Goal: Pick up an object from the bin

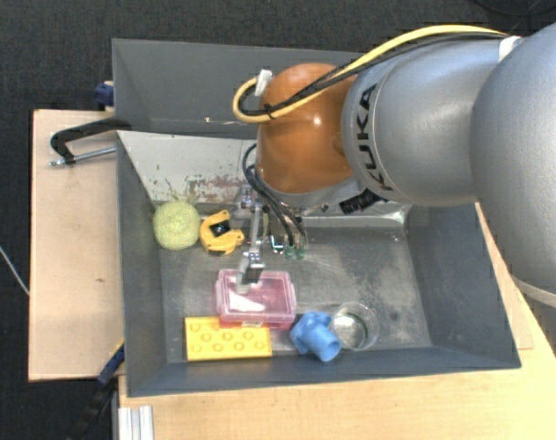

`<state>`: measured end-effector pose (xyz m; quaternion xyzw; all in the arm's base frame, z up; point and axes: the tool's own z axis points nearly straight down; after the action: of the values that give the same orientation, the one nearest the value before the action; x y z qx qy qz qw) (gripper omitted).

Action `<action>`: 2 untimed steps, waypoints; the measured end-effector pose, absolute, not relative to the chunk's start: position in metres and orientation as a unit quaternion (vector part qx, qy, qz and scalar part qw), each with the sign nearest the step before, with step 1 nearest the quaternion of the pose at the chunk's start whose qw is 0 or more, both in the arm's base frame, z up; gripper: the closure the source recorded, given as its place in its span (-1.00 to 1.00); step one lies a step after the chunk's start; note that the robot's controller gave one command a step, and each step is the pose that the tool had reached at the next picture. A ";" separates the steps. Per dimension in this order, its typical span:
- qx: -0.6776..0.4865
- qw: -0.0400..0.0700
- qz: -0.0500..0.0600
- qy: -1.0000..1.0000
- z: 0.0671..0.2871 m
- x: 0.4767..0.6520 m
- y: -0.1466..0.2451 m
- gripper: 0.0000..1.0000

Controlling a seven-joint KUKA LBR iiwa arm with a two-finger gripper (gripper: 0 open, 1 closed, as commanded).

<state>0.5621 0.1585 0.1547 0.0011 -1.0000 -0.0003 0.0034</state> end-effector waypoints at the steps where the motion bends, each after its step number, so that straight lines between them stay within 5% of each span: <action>1: 0.000 0.000 -0.001 -1.000 0.159 0.564 0.158 -1.00; 2: 0.037 -0.004 -0.001 -0.999 0.126 0.571 0.151 -1.00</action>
Offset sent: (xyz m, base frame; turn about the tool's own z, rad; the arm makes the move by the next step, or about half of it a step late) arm 0.0155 -0.0223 -0.0847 -0.1725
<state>0.5715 0.1507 0.1262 0.0373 -0.9993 -0.0015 -0.0036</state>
